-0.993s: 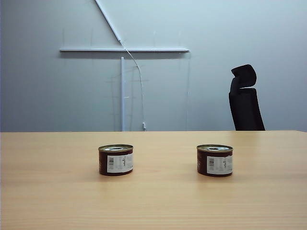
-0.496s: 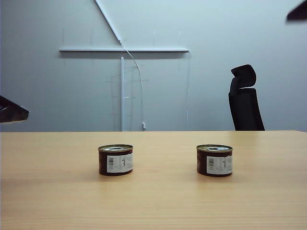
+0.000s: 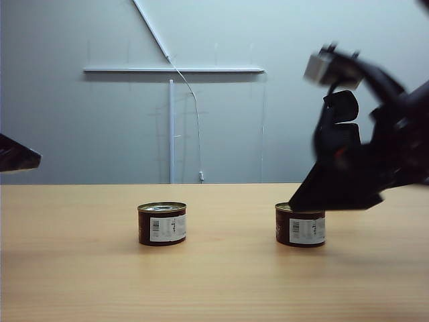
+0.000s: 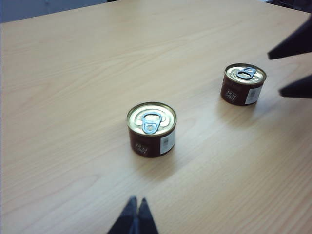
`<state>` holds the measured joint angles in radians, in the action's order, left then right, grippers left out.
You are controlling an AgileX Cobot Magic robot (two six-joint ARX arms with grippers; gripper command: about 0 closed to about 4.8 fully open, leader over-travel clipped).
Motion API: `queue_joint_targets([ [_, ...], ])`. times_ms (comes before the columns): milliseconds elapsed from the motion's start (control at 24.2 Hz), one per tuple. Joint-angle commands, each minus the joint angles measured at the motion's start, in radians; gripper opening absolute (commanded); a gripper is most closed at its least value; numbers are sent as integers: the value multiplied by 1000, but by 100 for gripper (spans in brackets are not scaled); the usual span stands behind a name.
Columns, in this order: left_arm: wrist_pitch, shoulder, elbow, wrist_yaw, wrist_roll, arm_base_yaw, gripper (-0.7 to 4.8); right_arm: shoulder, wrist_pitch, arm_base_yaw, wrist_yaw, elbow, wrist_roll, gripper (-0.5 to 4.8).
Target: Stack a can of tomatoes on the right onto the can of tomatoes on the left.
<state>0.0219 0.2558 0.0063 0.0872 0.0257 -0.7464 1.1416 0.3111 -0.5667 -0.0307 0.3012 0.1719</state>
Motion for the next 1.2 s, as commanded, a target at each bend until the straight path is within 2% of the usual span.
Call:
queue_joint_targets([
  [41, 10, -2, 3, 3, 0, 0, -2, 133, 219, -4, 54, 5, -71, 479],
  [207, 10, -2, 3, 3, 0, 0, -2, 259, 333, -4, 32, 6, -89, 479],
  [372, 10, -2, 3, 3, 0, 0, -2, 373, 475, -4, 35, 9, -181, 469],
  [455, 10, -2, 3, 3, 0, 0, -2, 396, 492, -4, 39, 10, -203, 380],
  [496, 10, -2, 3, 3, 0, 0, -2, 407, 505, -4, 34, 10, -206, 259],
  [538, 10, -2, 3, 3, 0, 0, -2, 409, 511, -5, 28, 10, -206, 209],
  [579, 10, -3, 3, 3, 0, 0, -2, 408, 532, -5, 28, 11, -215, 129],
  [662, 10, -3, 3, 3, 0, 2, -2, 408, 571, -6, 14, 19, -264, 121],
  [744, 9, -3, 3, -6, 0, 23, -2, 408, 576, -6, -58, 41, -282, 121],
  [827, 10, -3, 3, -41, 1, 76, -2, 409, 570, -8, -165, 77, -281, 121],
  [869, 9, -3, 3, -68, 0, 144, -2, 409, 531, -26, -204, 129, -280, 121],
  [993, 10, -12, 3, -62, 0, 235, -2, 414, 364, -80, -204, 261, -230, 121],
  [1075, 8, -23, 3, -61, 0, 253, -2, 419, 234, -108, -197, 340, -137, 121],
  [1199, 9, -43, 3, -62, 0, 253, -2, 453, 132, -142, -185, 426, -48, 121],
])
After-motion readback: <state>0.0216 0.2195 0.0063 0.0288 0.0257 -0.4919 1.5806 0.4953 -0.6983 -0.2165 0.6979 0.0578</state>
